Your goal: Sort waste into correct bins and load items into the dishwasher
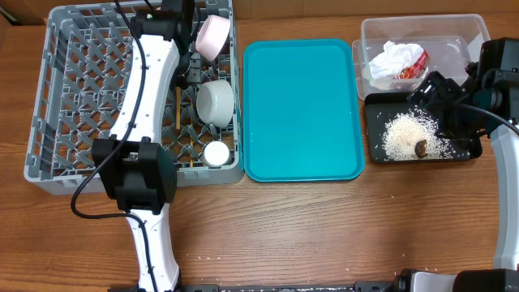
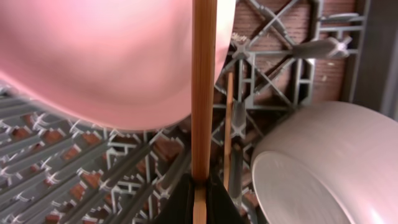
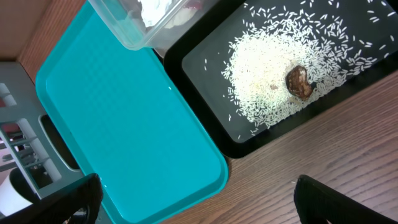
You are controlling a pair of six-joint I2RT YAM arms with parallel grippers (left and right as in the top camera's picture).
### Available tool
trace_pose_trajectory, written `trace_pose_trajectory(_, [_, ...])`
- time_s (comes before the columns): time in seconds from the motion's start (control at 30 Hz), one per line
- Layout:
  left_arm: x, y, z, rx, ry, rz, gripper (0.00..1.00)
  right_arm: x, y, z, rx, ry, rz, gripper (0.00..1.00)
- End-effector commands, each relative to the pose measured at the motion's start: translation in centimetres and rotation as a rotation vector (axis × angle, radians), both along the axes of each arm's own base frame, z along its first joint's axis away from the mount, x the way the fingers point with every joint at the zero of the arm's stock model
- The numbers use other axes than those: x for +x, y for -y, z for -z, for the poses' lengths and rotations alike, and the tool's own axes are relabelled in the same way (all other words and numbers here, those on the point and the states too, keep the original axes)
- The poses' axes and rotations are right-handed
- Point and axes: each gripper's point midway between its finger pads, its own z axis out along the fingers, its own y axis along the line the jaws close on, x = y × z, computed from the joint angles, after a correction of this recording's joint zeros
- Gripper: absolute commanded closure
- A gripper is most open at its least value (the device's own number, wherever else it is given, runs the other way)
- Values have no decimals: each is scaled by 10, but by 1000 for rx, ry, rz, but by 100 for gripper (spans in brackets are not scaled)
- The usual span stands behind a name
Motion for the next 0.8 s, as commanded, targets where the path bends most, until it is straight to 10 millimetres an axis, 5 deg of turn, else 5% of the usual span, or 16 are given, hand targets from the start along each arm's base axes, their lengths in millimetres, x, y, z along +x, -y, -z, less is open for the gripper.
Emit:
trace_pose_trajectory(0.0, [-2,-8,17,25,-26,-2,90,2,2,-7,-12,22,-1,0])
trace_pose_trajectory(0.07, [-1,-7,17,22,-20,-6,62,2,2,-7,-12,22,-1,0])
trace_pose_trajectory(0.1, [-1,-7,16,18,-17,-17,41,2,2,-7,-12,22,-1,0])
trace_pose_trajectory(0.13, [-2,-7,13,11,-12,-41,33,2,2,-7,-12,22,-1,0])
trace_pose_trajectory(0.3, [-5,-5,-40,-14,51,-93,35,2,2,-7,-12,22,-1,0])
trace_pose_trajectory(0.43, [-19,7,-119,-113,189,-69,38,2,2,-7,-12,22,-1,0])
trace_pose_trajectory(0.57, [-91,4,-209,-149,327,-35,42,2,2,-7,-12,22,-1,0])
trace_pose_trajectory(0.7, [-151,-4,-235,-153,376,-46,44,2,2,-7,-12,22,-1,0])
trace_pose_trajectory(0.77, [-183,-8,-231,-155,367,-75,46,2,2,-7,-12,22,-1,0])
